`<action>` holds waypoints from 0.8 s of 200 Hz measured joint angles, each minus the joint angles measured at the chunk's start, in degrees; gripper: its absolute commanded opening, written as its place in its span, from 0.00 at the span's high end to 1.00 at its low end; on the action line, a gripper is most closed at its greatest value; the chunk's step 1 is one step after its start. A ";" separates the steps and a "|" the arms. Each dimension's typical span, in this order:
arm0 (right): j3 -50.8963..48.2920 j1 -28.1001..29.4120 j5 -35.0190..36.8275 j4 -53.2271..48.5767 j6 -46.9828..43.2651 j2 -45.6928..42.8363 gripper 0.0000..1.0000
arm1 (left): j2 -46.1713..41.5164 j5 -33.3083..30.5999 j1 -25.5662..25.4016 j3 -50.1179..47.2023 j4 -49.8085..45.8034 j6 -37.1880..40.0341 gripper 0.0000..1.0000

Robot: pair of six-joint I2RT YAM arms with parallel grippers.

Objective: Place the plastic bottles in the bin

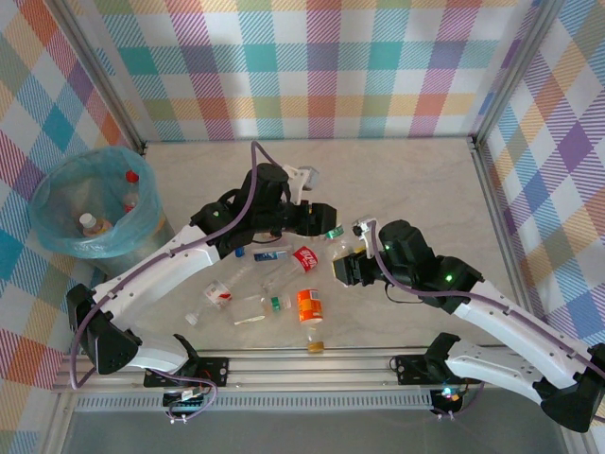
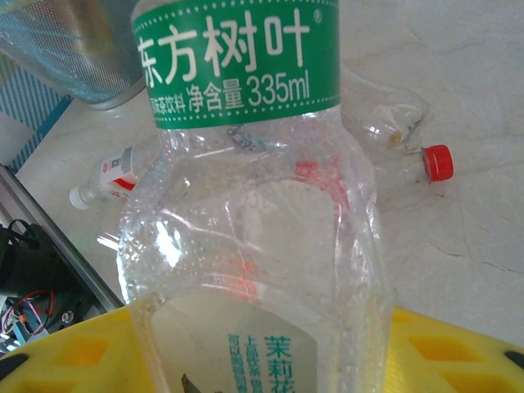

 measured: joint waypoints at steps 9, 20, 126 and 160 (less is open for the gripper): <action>0.00 0.00 -0.04 0.02 0.02 0.00 0.43 | 0.00 -0.15 0.00 0.00 0.02 -0.04 0.46; 0.00 0.00 -0.20 0.17 0.02 0.00 0.43 | 0.00 -0.33 0.00 0.00 0.04 -0.07 0.43; 0.00 0.02 -1.92 2.91 -0.85 -0.46 0.40 | 0.02 -0.33 0.00 -0.11 1.77 -1.51 0.53; 0.00 0.00 -1.73 3.17 -0.98 -0.46 0.28 | 0.02 -0.44 0.00 -0.11 2.08 -1.49 0.57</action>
